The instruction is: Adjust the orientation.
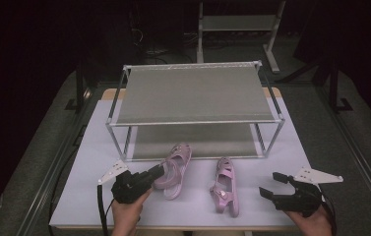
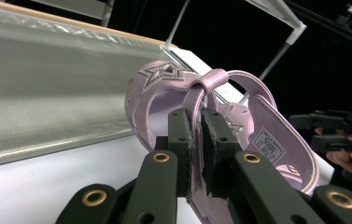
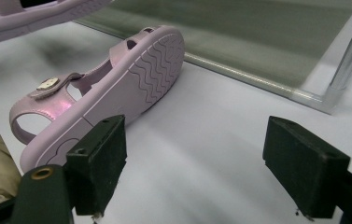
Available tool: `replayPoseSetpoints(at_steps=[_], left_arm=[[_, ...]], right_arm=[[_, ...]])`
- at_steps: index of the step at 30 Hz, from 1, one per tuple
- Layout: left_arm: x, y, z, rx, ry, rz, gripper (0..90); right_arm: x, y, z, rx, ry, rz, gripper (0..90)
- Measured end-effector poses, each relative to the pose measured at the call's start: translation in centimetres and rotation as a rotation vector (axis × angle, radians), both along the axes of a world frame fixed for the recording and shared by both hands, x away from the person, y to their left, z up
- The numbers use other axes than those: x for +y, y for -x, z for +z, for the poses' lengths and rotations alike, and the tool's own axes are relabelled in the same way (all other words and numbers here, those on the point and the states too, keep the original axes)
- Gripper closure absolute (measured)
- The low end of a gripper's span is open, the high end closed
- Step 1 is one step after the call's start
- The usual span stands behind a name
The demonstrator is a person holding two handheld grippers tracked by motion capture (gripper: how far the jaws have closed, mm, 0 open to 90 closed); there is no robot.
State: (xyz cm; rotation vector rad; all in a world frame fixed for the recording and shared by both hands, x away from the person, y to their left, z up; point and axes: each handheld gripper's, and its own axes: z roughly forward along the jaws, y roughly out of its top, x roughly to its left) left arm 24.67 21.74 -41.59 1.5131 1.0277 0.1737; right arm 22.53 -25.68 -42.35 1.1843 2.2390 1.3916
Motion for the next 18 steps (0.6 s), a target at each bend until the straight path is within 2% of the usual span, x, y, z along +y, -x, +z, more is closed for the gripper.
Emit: replayPoseSetpoints(at_steps=[10,18], left_arm=[[-0.6,-1.8,-0.9,-0.007,0.049,0.064,83.4],[-1.6,-3.5,-1.3,-0.018,0.046,0.090,83.3]], right_arm=[[0.0,0.1,0.0,-0.003,0.004,0.010,21.2],[0.1,0.1,0.0,-0.001,0.000,0.015,21.2]])
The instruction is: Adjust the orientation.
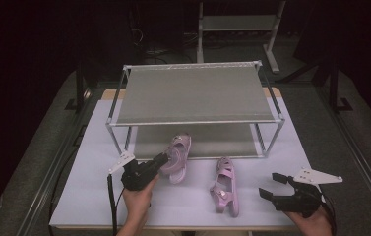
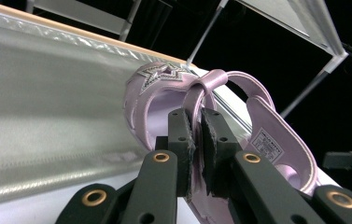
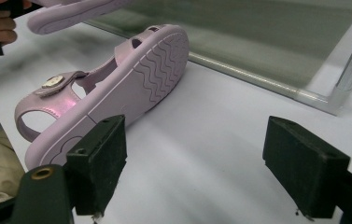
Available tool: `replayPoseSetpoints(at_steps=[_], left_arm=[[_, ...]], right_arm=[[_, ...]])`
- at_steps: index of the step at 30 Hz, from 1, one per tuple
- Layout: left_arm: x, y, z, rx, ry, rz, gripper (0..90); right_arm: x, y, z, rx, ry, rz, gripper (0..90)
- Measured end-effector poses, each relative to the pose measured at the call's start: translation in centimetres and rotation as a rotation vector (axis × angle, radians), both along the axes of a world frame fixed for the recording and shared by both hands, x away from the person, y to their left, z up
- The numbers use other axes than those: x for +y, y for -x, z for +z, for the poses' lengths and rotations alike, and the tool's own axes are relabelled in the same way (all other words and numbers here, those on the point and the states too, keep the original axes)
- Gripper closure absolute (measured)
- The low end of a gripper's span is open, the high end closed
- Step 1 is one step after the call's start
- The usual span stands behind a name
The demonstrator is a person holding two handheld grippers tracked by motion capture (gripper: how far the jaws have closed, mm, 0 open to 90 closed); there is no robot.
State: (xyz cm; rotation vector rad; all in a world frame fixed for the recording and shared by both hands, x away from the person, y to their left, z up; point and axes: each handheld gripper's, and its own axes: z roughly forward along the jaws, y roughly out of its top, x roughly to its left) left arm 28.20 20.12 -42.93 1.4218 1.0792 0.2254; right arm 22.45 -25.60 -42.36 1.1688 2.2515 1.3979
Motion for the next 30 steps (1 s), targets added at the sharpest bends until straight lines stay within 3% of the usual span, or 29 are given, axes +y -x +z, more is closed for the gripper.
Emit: replayPoseSetpoints(at_steps=[15,23,30], left_arm=[[-1.1,-3.7,-0.6,-0.023,-0.028,0.074,83.3],[-1.3,-4.9,-1.3,-0.035,-0.020,0.119,83.3],[-1.3,-5.8,-2.0,-0.019,-0.026,0.139,83.2]], right_arm=[[0.0,0.0,-0.1,0.000,-0.002,0.008,21.2],[0.1,0.0,-0.2,0.000,-0.003,0.009,21.3],[0.1,0.0,-0.2,-0.001,-0.005,0.011,21.2]])
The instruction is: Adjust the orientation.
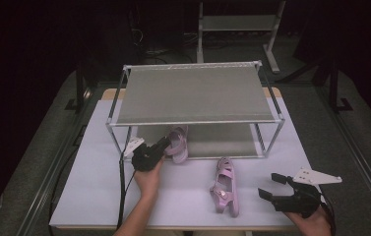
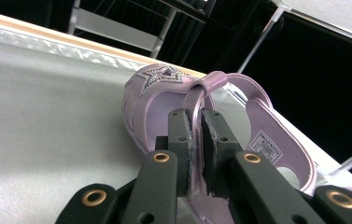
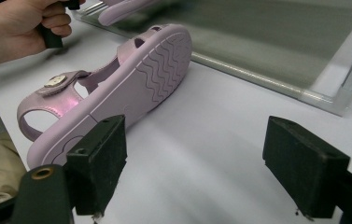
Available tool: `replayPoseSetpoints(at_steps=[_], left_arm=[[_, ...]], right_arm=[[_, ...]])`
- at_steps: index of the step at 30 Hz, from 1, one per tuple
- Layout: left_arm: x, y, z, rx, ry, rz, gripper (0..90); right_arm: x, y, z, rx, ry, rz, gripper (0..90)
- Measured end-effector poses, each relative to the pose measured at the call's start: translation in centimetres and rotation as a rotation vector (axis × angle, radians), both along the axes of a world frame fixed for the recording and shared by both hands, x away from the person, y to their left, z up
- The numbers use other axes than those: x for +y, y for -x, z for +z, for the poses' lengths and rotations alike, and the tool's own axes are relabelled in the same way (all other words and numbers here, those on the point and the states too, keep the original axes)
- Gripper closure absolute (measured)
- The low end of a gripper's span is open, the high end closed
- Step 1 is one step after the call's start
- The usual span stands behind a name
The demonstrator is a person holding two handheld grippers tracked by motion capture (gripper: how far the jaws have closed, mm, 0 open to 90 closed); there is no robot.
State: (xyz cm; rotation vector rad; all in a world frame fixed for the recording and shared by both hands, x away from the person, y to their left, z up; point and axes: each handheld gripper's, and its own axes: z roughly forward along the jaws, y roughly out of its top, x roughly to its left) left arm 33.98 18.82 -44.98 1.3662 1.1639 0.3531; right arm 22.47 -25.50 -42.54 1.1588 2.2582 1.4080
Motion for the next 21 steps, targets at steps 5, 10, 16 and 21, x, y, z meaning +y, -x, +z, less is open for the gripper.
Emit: replayPoseSetpoints(at_steps=[5,10,16,21], left_arm=[[-0.4,-0.6,-0.1,0.012,-0.041,-0.009,83.3],[-0.7,-1.1,0.2,0.006,-0.034,-0.004,83.2],[-0.6,-1.8,-0.3,0.025,-0.027,0.016,83.2],[-0.7,-2.2,-0.6,0.033,-0.029,0.024,83.2]], right_arm=[[0.1,0.0,0.0,-0.001,0.000,0.002,21.3],[0.1,0.0,0.0,0.000,-0.001,0.002,21.3],[0.0,0.0,-0.1,0.000,-0.004,0.001,21.3],[0.1,0.0,0.0,-0.003,0.002,0.004,21.3]])
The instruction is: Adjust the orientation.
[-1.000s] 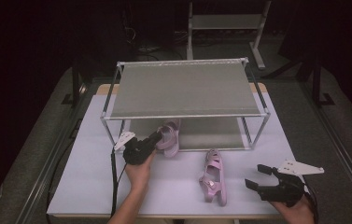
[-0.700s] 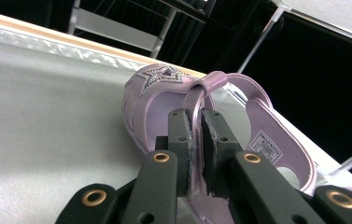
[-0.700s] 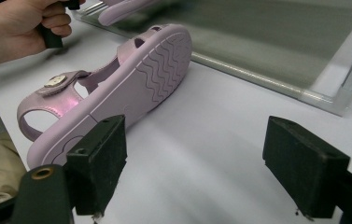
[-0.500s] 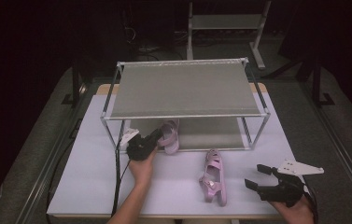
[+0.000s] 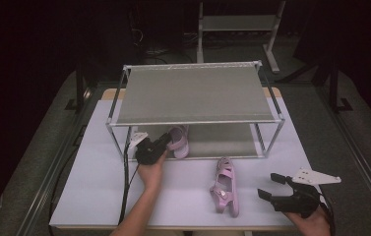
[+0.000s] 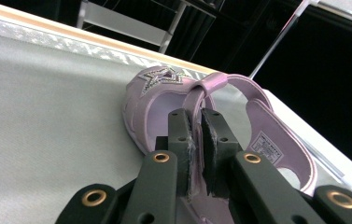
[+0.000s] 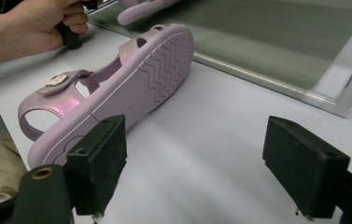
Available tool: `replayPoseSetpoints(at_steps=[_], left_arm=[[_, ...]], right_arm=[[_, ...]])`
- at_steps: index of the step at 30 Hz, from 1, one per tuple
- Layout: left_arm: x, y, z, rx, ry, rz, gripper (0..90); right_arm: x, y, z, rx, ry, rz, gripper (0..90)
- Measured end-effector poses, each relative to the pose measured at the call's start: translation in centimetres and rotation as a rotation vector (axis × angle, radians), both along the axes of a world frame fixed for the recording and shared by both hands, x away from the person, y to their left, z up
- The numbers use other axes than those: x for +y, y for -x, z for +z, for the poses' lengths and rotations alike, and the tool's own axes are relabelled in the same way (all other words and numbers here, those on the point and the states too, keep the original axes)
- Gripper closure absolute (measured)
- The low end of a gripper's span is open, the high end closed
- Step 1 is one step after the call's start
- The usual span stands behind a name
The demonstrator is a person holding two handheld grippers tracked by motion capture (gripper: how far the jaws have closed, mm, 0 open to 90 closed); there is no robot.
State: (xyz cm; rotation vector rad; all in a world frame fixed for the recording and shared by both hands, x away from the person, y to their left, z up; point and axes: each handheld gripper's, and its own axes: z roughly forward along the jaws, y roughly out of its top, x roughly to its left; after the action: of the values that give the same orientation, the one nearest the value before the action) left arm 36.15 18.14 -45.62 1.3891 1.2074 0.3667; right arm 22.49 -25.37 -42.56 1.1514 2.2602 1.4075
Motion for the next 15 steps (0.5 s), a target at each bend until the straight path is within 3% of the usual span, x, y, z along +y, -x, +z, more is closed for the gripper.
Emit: replayPoseSetpoints(at_steps=[3,5,6,10,13,15], left_arm=[[0.1,-0.1,-0.1,0.003,0.015,0.002,83.2],[0.1,-0.4,0.2,-0.001,-0.048,-0.019,83.2],[-0.3,-0.5,0.5,-0.004,-0.058,-0.026,83.1],[-0.6,-0.7,0.4,-0.001,-0.060,-0.015,83.1],[-0.9,-0.6,0.2,-0.005,-0.089,-0.029,82.6],[-0.8,-0.7,0.2,0.004,-0.079,-0.030,82.3]], right_arm=[[0.0,-0.1,0.0,0.002,-0.003,0.000,21.3],[0.0,-0.1,-0.1,0.003,-0.003,0.002,21.3],[0.0,-0.1,-0.1,0.002,-0.001,0.003,21.3],[0.0,-0.1,-0.1,0.001,-0.003,0.001,21.3],[-0.1,0.0,0.0,-0.001,-0.005,-0.001,21.3],[-0.2,0.0,-0.1,0.003,-0.006,-0.001,21.3]])
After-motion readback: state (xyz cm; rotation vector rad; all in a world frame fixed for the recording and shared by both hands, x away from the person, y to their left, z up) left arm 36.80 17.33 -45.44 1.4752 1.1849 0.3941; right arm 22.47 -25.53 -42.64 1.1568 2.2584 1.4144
